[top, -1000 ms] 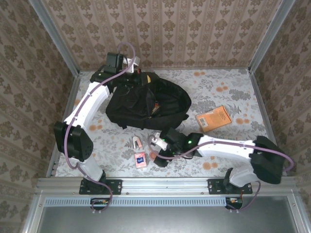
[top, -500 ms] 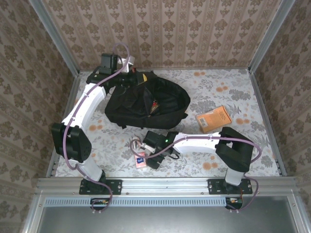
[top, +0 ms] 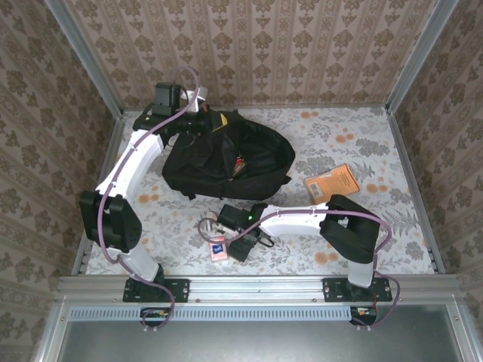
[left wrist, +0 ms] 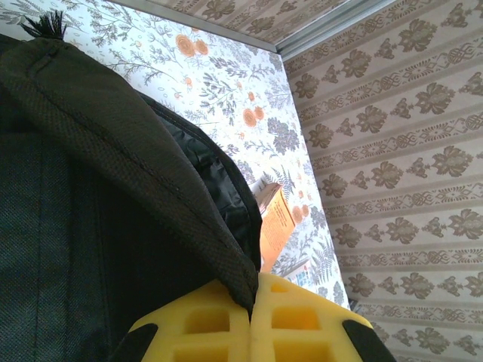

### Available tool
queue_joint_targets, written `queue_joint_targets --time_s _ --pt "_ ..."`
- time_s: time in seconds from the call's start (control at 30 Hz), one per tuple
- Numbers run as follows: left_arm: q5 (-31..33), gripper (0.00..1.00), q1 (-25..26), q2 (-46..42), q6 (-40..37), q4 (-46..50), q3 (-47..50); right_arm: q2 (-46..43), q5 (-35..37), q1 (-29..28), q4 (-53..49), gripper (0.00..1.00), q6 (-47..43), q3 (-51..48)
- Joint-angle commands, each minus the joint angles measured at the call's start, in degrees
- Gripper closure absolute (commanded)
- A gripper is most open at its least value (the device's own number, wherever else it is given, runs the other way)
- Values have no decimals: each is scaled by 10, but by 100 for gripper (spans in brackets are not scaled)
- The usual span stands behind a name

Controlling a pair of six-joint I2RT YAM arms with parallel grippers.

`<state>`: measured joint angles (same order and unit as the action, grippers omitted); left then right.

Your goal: Pack books, pencil case, and school supplies into a backpack

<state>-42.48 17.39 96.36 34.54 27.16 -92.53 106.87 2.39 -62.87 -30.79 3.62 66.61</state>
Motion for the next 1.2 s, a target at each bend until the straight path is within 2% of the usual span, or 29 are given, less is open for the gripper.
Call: queue_joint_targets --time_s 0.0,0.1,0.37,0.67,0.83,1.0,1.17 --pt "-20 100 -10 -27 8 -39 2 25 -31 6 -8 24 9 11" --pt "-22 100 -12 -28 10 -41 3 32 -36 9 -14 33 9 17" --pt "-25 100 -15 -28 14 -45 5 26 -35 9 -14 41 8 14" --pt "-29 100 -11 -20 14 -49 5 -94 -12 32 18 46 22 -36" --pt "-33 100 3 -14 8 -43 -4 -196 -13 73 16 46 25 -59" --pt "-28 100 41 3 -25 -1 -46 -294 -22 141 3 47 22 -47" --pt "-21 100 78 19 -45 37 -88 -325 -24 223 3 47 19 -4"
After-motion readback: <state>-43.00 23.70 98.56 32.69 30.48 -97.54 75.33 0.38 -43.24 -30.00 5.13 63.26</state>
